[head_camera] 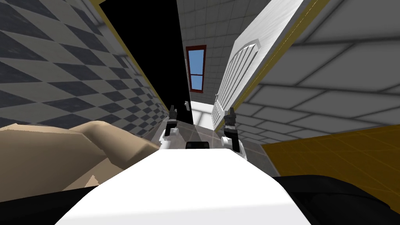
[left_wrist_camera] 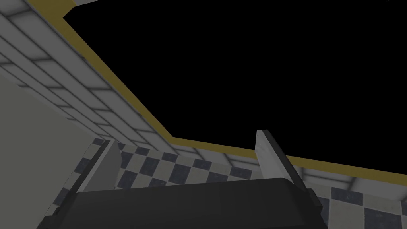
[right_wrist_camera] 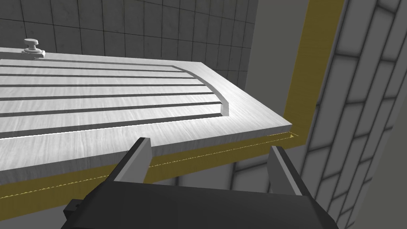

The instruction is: Push the door open

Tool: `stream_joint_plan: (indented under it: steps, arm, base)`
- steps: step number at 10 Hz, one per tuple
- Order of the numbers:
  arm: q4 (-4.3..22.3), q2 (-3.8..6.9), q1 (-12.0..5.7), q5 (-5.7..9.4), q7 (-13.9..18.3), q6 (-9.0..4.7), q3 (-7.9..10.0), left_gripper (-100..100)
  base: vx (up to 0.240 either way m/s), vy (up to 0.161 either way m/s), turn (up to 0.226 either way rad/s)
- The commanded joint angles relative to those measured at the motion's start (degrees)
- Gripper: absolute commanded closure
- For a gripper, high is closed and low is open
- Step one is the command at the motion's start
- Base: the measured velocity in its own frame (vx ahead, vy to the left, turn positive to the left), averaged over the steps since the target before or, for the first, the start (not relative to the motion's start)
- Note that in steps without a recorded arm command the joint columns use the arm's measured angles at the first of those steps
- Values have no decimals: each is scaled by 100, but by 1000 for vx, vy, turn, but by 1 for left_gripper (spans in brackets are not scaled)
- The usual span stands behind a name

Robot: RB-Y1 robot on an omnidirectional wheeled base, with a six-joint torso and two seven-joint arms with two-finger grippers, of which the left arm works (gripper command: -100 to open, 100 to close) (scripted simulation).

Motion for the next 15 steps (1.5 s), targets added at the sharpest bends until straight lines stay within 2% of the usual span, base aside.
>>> stream_joint_plan:
  steps: [1,4,5,15]
  arm:
    - [160,7,-55,2,5,-4,17,-100]
    - [689,17,-348,4,8,55,98,-100]
    - [689,17,-348,4,8,55,98,-100]
    - [2380,-69,-1302,11,18,246,359,-100]
  base:
    - [20,98,-53]
    - [31,88,-120]
    - [27,85,-55]
    - [28,115,-129]
